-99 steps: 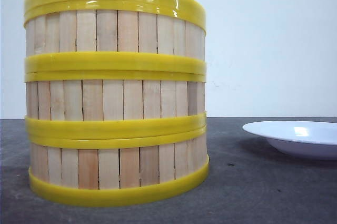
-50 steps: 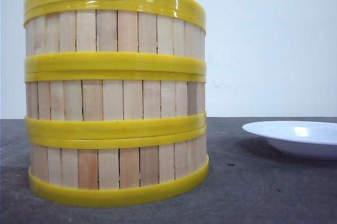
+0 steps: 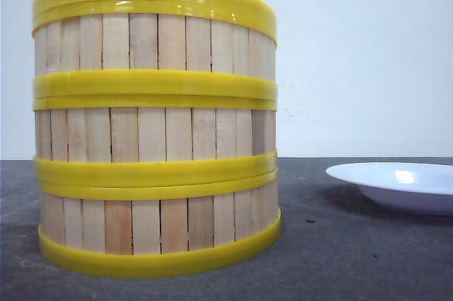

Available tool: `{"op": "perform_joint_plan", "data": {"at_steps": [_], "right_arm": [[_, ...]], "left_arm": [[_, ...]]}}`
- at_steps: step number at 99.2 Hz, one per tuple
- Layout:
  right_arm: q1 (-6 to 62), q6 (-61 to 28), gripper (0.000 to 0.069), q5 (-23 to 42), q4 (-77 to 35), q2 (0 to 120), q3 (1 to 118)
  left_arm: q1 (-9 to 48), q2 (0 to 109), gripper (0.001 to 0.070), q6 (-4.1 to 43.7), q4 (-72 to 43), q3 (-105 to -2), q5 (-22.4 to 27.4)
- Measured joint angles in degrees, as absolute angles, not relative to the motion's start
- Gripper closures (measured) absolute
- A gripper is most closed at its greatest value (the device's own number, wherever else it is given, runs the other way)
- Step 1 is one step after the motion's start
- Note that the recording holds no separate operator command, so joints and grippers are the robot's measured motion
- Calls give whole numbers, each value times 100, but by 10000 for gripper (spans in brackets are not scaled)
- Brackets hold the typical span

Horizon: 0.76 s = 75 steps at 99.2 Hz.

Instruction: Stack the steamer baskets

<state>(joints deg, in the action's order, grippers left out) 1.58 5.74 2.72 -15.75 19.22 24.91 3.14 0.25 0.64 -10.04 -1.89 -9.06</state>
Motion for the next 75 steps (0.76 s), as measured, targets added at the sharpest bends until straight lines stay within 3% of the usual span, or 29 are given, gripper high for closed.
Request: {"op": "perform_joint_plan", "data": {"at_steps": [43,75], "right_arm": [[-75,515,681,250,-1393,244,434],[-75,305,681,139,-1199,23,172]], "left_arm": [[314,25,685,64,-1004,-189,-906],[314,25,685,64,-1004,-189,-906]]}}
